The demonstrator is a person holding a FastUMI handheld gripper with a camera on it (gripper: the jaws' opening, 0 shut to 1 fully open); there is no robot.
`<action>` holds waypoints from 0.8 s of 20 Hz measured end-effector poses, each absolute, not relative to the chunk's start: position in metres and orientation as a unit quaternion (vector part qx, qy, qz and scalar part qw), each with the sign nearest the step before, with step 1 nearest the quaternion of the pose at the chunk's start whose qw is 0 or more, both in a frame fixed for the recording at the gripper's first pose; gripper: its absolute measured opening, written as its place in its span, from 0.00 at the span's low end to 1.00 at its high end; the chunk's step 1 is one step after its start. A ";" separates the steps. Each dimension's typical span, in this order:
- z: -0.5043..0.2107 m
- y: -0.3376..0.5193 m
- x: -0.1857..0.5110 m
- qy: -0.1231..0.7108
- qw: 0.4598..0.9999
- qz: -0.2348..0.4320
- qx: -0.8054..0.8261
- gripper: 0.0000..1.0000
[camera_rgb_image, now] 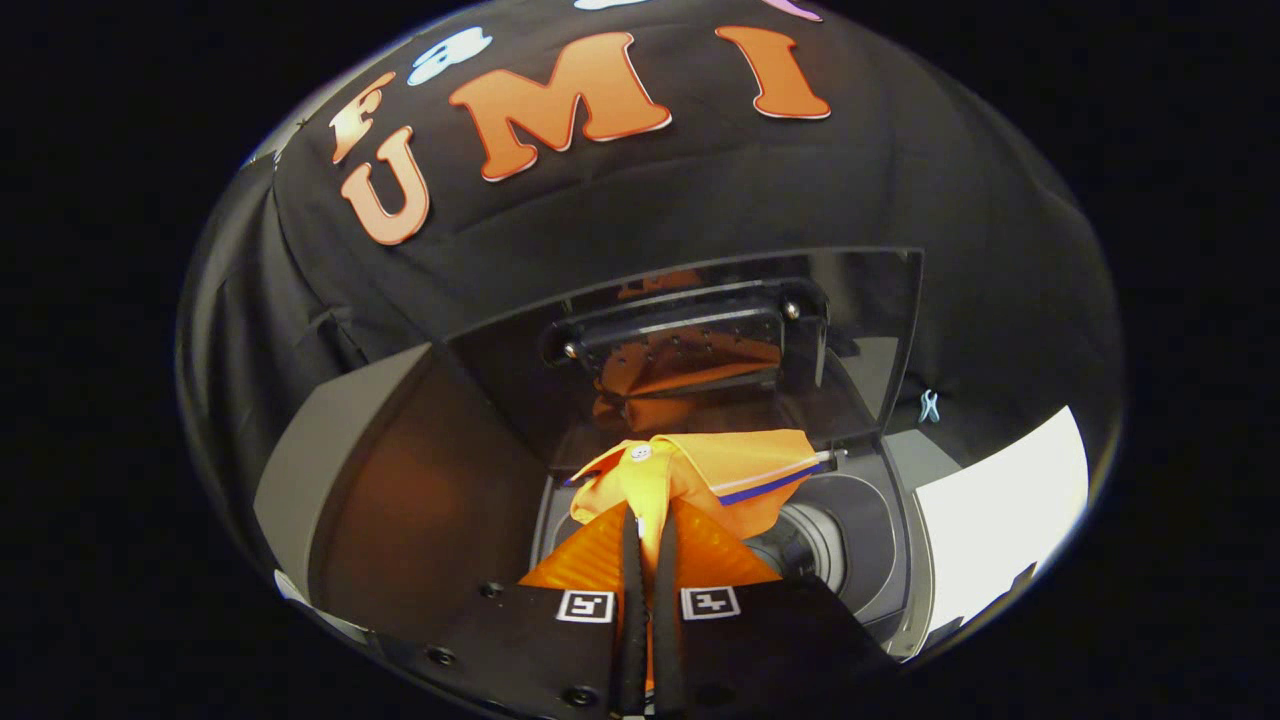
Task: Put the clothes into the washing machine and then close the washing machine lid.
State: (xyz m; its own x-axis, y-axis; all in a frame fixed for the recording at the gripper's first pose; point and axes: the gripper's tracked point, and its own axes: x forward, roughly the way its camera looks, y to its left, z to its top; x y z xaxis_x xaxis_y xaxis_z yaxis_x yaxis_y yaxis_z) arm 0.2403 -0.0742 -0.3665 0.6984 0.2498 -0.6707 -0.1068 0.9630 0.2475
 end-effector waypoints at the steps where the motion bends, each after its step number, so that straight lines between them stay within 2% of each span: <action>1: -0.376 -0.077 0.241 0.380 0.915 0.096 0.093 0.11; 16: -0.507 -0.086 0.256 0.463 0.881 0.079 0.057 0.11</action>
